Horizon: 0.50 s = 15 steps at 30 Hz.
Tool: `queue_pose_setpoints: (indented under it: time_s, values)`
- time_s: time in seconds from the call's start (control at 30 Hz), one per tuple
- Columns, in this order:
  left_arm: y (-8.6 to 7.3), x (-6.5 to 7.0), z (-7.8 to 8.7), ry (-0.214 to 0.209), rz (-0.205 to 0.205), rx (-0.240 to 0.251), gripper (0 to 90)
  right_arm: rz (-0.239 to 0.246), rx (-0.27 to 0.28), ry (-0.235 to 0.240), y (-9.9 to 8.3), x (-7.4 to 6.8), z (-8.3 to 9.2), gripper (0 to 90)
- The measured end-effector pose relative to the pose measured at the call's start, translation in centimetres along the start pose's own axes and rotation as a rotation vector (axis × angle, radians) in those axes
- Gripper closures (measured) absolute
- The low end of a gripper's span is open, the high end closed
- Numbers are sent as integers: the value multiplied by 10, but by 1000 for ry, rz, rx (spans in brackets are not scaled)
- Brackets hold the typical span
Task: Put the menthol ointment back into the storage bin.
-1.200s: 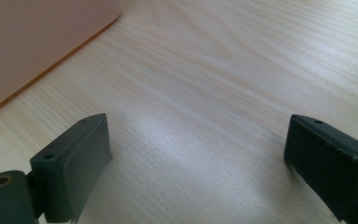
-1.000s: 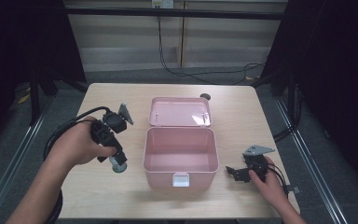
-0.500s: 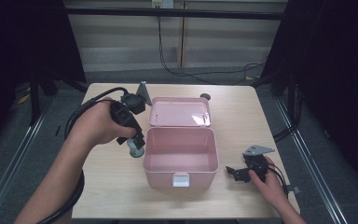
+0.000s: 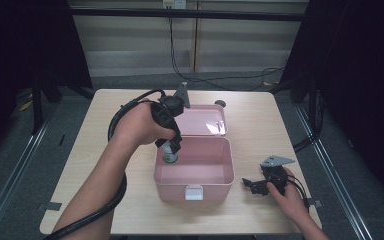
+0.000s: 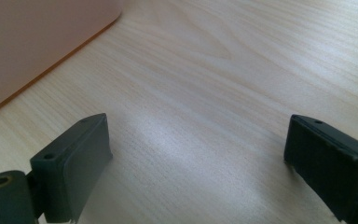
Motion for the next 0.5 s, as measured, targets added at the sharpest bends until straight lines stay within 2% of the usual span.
queue_pose_setpoints:
  time_s: [0.43,0.5]
  values:
    - [27,4,-33,12,24,-12,507,3,2,-1,0,0,0,66]
    - [31,3,-37,17,44,-3,507,0,2,-1,0,0,0,66]
Point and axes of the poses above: each handheld gripper's, and its own axes: z roughly backward along the jaws, y roughly out of its top, x roughly to its right, the point moved 4 cm from there along -z, roughly forward along the jaws, and after that the axes turned 1 degree about z, right-handed, at the moved point
